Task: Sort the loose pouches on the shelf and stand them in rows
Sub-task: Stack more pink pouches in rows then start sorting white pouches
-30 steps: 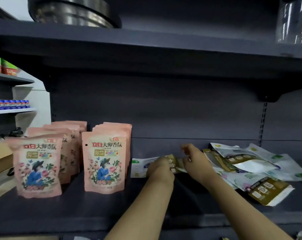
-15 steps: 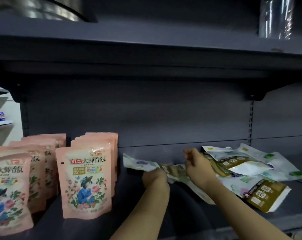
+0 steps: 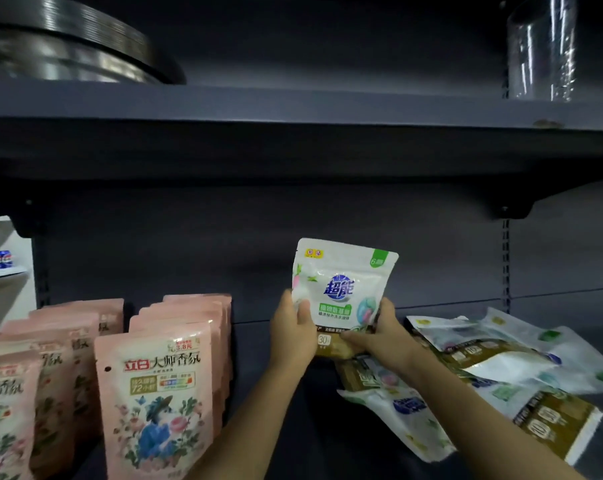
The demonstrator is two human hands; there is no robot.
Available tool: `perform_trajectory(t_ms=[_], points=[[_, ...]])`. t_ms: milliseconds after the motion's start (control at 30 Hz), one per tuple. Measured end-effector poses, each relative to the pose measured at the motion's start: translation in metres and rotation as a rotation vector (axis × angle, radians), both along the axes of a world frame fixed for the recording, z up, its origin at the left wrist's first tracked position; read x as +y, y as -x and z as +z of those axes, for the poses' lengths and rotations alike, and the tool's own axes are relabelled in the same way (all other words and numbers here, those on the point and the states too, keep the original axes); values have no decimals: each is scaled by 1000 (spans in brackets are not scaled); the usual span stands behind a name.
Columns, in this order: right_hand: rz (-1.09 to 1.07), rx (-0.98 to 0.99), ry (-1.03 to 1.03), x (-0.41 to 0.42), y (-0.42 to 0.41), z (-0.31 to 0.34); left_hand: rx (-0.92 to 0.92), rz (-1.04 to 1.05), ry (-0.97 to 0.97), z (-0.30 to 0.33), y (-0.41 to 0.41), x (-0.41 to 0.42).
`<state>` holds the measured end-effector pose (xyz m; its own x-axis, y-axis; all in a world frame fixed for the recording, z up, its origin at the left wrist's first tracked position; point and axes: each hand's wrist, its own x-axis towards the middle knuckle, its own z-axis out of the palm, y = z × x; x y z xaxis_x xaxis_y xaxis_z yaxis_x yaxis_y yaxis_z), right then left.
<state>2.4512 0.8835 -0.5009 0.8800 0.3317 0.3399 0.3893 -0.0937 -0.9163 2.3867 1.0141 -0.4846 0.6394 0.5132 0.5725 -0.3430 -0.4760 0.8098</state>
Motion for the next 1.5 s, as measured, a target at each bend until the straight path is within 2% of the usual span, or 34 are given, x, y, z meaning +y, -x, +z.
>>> perform_trajectory(t_ms=[133,267,367,600,700,833,933,1033,1400,1500], points=[[78,32,22,17,-20,-6,38,41,69,-17,-19,13],[201,84,-77,43,-35,-19,116,295,8,-32,-35,24],[249,162,-125,61,-40,-26,166,302,25,-38,-39,29],[14,58,103,73,-75,-61,316,208,81,-62,-53,45],[-49,27,184,70,-61,-56,347,158,50,-68,-54,50],[-144,-8,263,70,-48,-58,305,226,91,-74,-54,54],[-217,-54,353,72,-43,-62,414,299,29,-77,-50,52],[-246,-61,343,72,-42,-63,477,315,2,-79,-47,46],[-280,-6,296,74,-50,-56,363,267,37,-86,-64,52],[-240,25,319,73,-56,-50,435,258,66,-86,-68,52]])
